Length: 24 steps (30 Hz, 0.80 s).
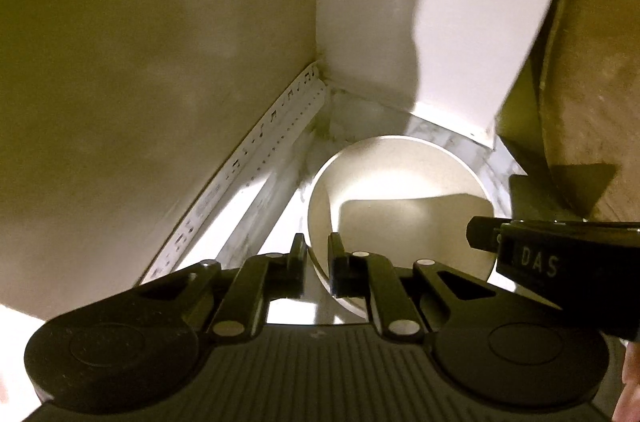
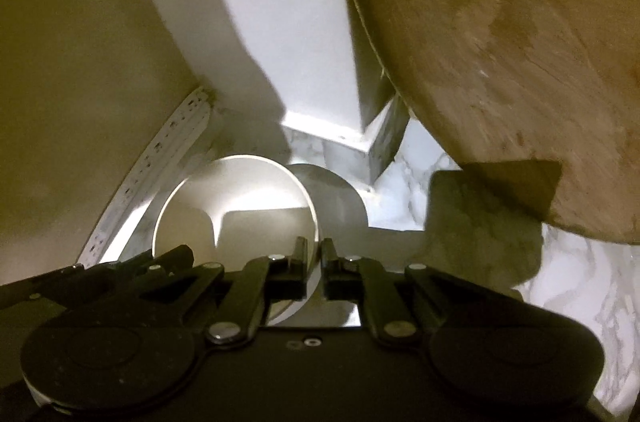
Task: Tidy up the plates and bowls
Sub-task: 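Lift the cream bowl and carry it toward the pot stack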
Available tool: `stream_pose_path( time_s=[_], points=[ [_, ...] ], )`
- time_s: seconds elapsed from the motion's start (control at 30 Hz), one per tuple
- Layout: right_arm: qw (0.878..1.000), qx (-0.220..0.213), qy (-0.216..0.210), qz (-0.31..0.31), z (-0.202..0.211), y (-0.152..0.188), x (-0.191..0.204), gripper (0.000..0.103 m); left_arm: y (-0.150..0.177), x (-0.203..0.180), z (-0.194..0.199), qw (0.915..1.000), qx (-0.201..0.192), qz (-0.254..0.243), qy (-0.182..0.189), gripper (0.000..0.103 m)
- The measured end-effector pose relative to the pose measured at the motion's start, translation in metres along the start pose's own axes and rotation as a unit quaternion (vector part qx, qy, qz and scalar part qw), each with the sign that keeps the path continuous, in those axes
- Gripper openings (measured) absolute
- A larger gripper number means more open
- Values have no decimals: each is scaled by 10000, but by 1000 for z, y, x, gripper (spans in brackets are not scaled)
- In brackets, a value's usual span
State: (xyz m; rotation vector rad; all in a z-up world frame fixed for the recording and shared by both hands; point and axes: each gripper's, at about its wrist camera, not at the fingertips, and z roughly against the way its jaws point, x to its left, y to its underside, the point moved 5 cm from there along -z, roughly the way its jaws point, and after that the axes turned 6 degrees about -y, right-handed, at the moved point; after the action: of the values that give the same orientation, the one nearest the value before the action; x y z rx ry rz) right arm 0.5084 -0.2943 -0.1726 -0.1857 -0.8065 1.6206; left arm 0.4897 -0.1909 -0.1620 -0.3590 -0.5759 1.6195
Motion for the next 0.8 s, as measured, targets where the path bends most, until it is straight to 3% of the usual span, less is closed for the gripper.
stream_pose_path(
  time_s=[0.8],
  points=[
    [9988,-208,-160,416,113,82,64,7,68,73,131,9974,-151,-500,490,10]
  ],
)
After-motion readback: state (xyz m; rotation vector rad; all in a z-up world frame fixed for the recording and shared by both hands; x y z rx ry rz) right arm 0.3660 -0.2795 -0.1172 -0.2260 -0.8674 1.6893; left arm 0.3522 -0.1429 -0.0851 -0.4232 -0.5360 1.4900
